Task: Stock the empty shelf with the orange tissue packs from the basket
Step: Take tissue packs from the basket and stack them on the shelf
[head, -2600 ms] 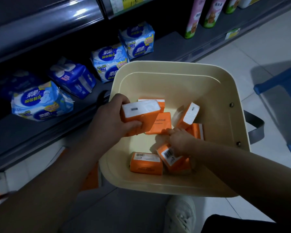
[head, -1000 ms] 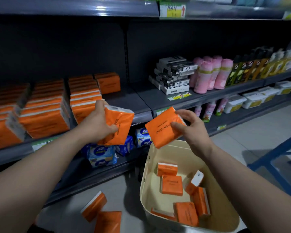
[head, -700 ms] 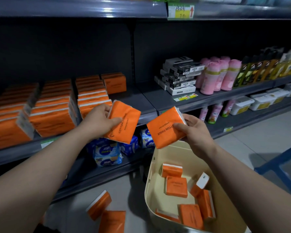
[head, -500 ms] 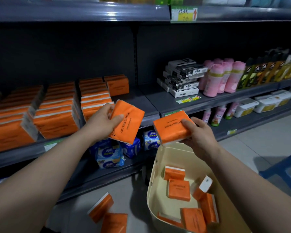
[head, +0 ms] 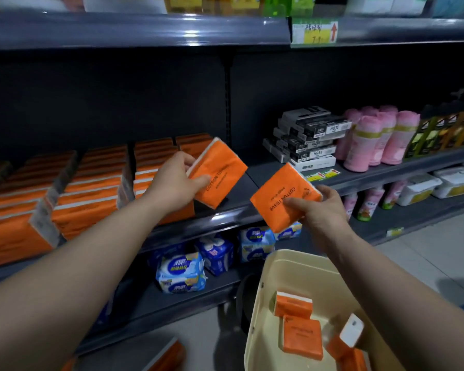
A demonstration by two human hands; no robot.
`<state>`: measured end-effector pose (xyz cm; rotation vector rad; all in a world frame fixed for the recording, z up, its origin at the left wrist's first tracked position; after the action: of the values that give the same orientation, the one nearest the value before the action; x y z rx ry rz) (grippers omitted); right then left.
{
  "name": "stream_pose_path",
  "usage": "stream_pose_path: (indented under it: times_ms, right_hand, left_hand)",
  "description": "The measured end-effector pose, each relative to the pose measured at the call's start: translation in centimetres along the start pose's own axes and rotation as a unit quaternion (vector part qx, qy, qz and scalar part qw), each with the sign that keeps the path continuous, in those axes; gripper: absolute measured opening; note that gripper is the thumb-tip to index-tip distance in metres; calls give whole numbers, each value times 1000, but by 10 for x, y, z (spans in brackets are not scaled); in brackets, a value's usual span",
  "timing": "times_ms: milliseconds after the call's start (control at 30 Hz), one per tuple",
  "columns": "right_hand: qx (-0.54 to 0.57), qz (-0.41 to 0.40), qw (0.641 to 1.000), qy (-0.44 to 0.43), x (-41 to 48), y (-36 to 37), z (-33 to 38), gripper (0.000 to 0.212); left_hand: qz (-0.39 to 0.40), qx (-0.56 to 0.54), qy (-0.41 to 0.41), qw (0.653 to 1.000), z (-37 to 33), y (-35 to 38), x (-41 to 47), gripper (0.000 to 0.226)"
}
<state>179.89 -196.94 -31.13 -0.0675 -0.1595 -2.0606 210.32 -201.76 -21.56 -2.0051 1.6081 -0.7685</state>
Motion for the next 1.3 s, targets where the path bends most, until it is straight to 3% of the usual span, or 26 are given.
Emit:
stream_pose_path:
  times_ms: [167,233,367,700,1067,1300]
  right_hand:
    - [-6,6,999,-34,45,40,18,53]
    - [-18,20,998,-50,61,55,24,47]
    - [-49,36,995,-77,92,75,26,46]
    - [-83,60,990,-94,142,116,2,50]
    - [-98,133,977,-133,144,146,9,41]
    - [-108,187,969,-122,142,170,9,42]
  left_hand:
    - [-19,63,7,998,-16,10,63,37]
    - [-19,102,-7,995,-15,19,89,44]
    - [1,144,-25,989,-8,42,130,50]
    - [5,259,-8,966,18,67,191,40]
    - [-37,306,44,950,14,62,211,38]
    - [-5,303,50,951,21,62,211,49]
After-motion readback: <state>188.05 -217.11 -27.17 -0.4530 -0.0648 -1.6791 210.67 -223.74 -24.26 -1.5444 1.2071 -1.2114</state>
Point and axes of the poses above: each hand's wrist, its own x-axis towards the middle knuckle, its own y-axis out of the palm, z = x × y, the point moved 9 cm from there along x, towards the middle knuckle, and after that the axes turned 13 degrees about -y, right-handed, at the moved point
